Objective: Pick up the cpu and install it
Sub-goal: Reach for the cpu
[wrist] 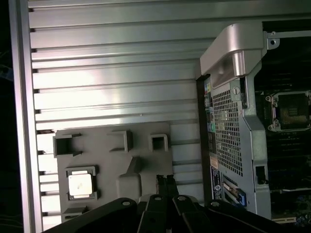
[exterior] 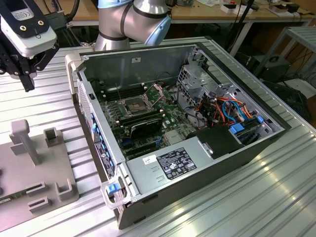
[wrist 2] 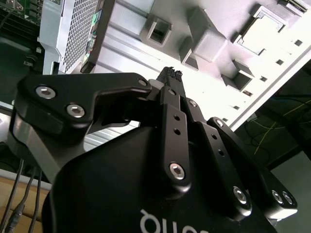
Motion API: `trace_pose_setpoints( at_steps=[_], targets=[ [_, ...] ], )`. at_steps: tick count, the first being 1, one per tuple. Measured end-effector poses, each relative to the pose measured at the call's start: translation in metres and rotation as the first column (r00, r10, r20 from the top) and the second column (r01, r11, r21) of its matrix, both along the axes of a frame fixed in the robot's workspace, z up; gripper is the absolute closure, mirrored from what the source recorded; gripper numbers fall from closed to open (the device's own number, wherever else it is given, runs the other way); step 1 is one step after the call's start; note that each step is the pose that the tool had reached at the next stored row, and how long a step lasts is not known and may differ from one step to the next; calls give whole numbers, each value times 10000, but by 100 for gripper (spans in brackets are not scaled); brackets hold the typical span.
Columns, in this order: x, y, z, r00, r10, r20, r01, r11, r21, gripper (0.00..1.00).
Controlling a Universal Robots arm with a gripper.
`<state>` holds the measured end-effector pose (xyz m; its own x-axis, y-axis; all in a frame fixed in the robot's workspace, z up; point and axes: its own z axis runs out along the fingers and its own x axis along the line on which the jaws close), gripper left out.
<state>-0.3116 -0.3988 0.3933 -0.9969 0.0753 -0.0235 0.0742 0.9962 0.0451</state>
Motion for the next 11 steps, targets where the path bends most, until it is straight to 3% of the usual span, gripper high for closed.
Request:
trace_pose_setpoints(
  at_steps=[11],
  targets=[
    [-106, 0, 0, 10000, 0, 0, 0, 10000, 0, 89]
  ],
)
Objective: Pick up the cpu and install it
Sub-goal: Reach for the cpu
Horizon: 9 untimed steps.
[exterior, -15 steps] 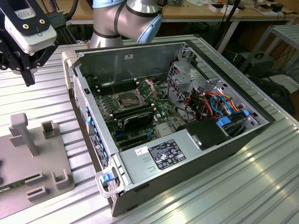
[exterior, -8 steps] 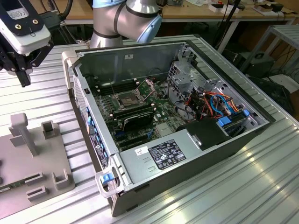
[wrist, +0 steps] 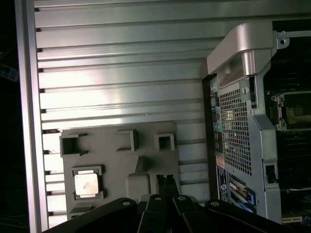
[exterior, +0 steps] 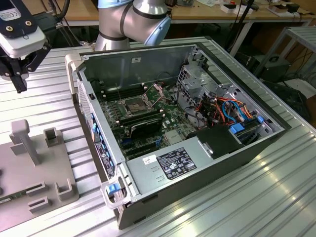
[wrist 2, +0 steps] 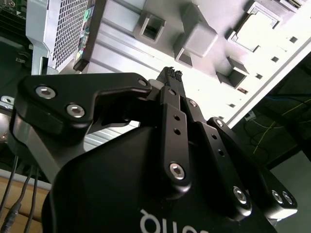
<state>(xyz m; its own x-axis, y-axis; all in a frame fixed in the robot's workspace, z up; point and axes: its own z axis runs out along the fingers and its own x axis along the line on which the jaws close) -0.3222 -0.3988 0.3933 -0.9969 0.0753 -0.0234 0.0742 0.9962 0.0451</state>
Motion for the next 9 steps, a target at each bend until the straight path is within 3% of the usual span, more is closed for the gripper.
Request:
trace_pose_setpoints(
  at_steps=[9],
  targets=[
    [-73, 0, 0, 10000, 0, 0, 0, 10000, 0, 89]
  ],
)
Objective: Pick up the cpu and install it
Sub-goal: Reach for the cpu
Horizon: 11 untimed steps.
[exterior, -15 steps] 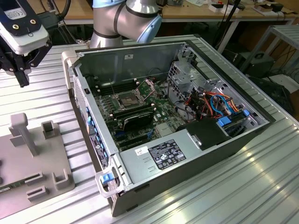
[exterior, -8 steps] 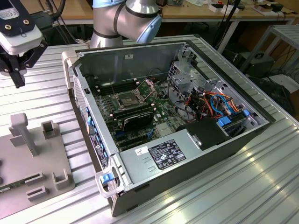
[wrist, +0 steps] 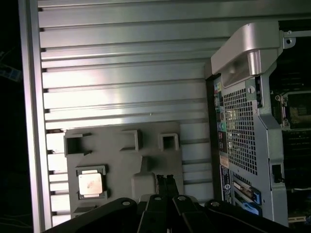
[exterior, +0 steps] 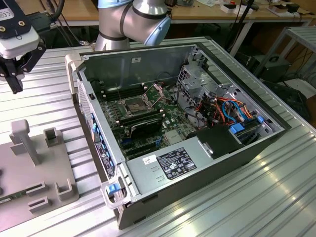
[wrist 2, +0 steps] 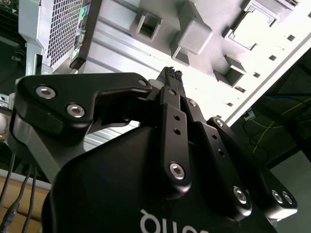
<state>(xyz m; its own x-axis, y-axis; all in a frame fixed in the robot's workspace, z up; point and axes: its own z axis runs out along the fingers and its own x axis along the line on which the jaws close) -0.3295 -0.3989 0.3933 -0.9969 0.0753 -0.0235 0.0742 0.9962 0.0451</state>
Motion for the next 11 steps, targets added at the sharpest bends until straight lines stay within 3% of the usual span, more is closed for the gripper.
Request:
trace_pose_setpoints(
  at_steps=[11],
  targets=[
    [-149, 0, 0, 10000, -1, 0, 1, 10000, 0, 89]
  ],
)
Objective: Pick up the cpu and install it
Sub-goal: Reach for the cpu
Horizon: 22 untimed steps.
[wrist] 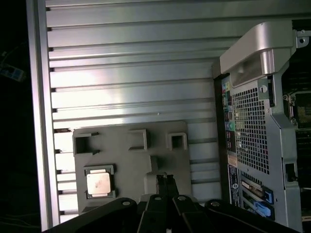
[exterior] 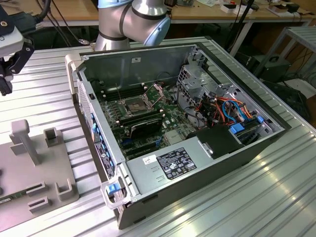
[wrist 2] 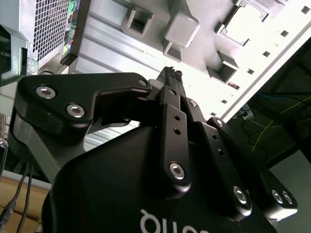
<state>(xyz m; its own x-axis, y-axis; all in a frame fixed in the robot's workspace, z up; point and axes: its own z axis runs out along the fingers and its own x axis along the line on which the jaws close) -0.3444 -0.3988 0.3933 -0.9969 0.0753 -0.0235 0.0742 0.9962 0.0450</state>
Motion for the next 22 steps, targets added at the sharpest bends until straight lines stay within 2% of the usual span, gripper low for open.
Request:
trace_pose_setpoints(
  at_steps=[9, 11, 18, 22],
  targets=[
    [-124, 0, 0, 10000, 0, 0, 0, 10000, 0, 89],
    [-472, 0, 0, 10000, 0, 1, 0, 10000, 0, 89],
    [-480, -17, -1, 10000, 2, 0, -2, 10000, 1, 89],
    [-484, -65, -2, 10000, 0, 0, 0, 10000, 0, 89]
  ],
)
